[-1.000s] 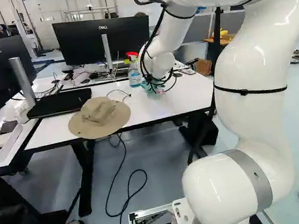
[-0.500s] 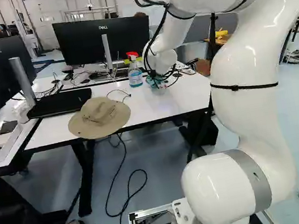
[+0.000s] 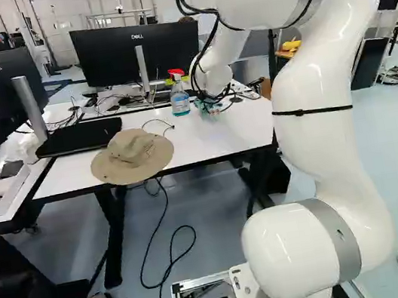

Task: Clean the table with the green towel

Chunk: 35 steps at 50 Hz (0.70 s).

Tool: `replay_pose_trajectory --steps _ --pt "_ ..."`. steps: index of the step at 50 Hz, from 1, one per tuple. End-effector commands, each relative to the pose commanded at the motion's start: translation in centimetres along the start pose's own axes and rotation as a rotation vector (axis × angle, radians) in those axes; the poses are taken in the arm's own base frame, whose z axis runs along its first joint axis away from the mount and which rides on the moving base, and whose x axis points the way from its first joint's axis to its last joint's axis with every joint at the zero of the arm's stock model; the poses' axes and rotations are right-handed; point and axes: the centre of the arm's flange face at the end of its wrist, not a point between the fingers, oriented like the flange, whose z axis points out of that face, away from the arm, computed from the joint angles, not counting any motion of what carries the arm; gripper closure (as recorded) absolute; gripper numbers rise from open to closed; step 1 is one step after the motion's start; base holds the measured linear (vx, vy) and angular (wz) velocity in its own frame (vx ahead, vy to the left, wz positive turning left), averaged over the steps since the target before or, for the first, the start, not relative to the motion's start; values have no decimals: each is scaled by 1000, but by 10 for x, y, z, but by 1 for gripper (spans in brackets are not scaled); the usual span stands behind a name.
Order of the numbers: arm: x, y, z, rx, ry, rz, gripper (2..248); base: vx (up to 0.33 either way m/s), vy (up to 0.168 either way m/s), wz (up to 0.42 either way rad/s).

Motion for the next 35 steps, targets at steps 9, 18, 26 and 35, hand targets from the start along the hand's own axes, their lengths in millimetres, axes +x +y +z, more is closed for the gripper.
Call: replay_pose_trajectory --steps 9,18,26,35 --pt "-2 -3 9 4 -5 -3 201 0 0 0" --pt "-9 -3 16 1 -21 -4 201 0 0 0" --pt "-17 -2 23 -1 -35 -5 201 0 0 0" --pt "-25 -1 31 -3 -51 -5 201 0 0 0"
